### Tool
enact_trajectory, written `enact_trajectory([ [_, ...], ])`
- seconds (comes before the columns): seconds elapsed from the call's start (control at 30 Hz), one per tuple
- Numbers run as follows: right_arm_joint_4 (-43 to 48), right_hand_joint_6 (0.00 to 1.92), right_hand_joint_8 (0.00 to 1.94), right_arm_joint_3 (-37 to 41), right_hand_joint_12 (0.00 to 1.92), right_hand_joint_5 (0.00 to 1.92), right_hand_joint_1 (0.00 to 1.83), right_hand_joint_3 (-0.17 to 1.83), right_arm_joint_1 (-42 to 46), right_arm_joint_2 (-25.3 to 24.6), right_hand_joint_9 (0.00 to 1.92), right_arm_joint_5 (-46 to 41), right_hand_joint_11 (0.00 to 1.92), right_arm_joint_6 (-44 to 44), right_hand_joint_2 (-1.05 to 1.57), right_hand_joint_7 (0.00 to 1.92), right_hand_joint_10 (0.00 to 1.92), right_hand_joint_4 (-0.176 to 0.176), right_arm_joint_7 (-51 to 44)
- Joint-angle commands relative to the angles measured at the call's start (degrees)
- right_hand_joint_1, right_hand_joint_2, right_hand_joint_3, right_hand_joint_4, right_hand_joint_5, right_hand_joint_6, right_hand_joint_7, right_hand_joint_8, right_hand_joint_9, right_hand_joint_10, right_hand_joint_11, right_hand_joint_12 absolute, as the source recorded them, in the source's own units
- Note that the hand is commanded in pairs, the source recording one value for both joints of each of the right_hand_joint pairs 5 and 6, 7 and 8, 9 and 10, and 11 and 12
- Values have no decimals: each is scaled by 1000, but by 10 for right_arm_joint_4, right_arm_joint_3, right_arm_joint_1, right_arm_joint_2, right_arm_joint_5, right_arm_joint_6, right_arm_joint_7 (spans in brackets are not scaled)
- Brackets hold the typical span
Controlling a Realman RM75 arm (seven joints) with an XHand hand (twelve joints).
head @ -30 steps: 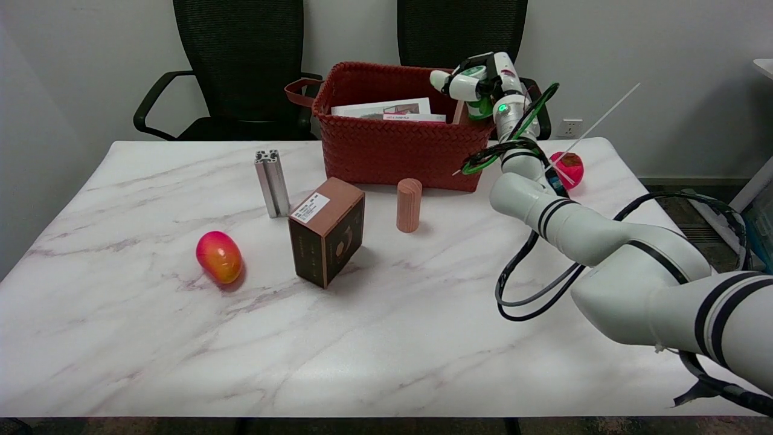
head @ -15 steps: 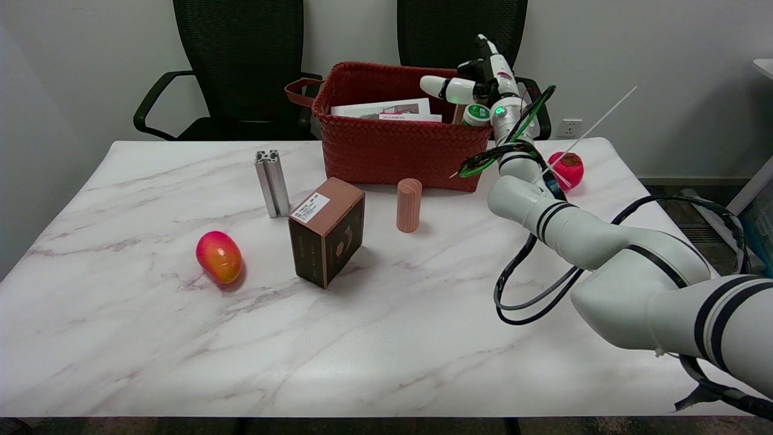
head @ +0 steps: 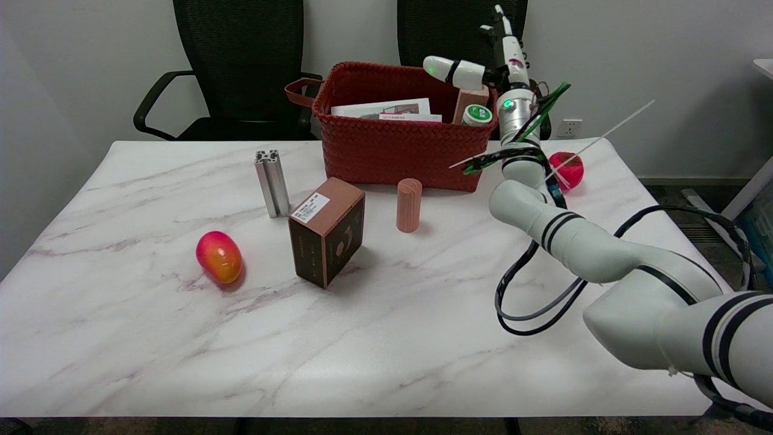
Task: Place the green gum jar into the brown storage basket.
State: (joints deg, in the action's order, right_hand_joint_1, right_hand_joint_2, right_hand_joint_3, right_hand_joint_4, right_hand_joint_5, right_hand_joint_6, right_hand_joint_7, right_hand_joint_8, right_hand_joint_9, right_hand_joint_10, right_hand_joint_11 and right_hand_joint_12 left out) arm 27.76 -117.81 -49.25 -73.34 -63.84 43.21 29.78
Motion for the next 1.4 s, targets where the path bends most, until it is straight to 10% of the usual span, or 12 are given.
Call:
enact_trajectory([
  [0.03, 359, 71, 330, 72, 119, 71, 922, 159, 229, 81, 263, -103, 119, 149, 363, 330, 263, 0, -158],
  [0.77, 551, 128, 312, 66, 130, 128, 1016, 552, 499, 69, 263, -117, 130, 341, 509, 312, 263, 0, -266],
  [1.4, 555, 85, 328, -154, 0, 85, 1060, 623, 515, 61, 290, -191, 0, 486, 479, 328, 290, 0, -370],
])
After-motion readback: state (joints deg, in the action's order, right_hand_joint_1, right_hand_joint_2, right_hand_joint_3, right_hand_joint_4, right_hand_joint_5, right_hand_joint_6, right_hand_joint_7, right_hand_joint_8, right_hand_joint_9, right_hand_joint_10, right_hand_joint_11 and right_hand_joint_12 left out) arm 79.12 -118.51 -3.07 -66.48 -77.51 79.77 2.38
